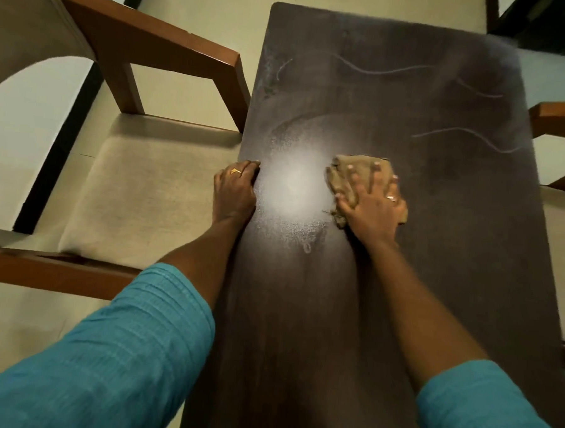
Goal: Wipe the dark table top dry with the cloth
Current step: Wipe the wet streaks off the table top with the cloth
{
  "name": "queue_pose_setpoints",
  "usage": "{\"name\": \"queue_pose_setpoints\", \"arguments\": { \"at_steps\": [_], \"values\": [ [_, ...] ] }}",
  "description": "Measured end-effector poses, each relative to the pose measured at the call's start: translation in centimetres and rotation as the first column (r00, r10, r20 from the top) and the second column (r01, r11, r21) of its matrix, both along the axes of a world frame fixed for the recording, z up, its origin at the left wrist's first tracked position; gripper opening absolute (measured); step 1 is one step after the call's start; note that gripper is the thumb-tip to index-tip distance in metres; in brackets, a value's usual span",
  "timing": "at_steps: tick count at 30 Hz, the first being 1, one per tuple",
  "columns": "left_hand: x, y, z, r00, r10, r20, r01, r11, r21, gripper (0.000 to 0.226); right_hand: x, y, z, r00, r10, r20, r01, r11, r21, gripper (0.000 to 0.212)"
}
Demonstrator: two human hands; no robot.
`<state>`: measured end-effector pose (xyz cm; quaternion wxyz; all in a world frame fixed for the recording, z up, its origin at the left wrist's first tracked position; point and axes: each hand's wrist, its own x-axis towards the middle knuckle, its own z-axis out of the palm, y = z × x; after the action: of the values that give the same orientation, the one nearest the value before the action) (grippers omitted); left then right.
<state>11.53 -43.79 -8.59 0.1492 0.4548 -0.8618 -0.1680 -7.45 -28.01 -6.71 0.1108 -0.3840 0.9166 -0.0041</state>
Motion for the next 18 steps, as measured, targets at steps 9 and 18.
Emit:
{"name": "queue_pose_setpoints", "arguments": {
  "at_steps": [9, 18],
  "values": [
    [-0.1, 0.4, -0.5, 0.999, 0.027, 0.031, -0.023, 0.994, -0.103, 0.038, 3.4, 1.1, -0.5, 0.893, -0.451, 0.010, 0.450, 0.889, -0.089, 0.065],
    [0.0, 0.8, 0.7, 0.991, 0.005, 0.135, 0.005, 0.998, -0.069, 0.041, 13.3, 1.5, -0.5, 0.987, 0.162, -0.011, -0.162, 0.978, -0.128, 0.056]
  ]
}}
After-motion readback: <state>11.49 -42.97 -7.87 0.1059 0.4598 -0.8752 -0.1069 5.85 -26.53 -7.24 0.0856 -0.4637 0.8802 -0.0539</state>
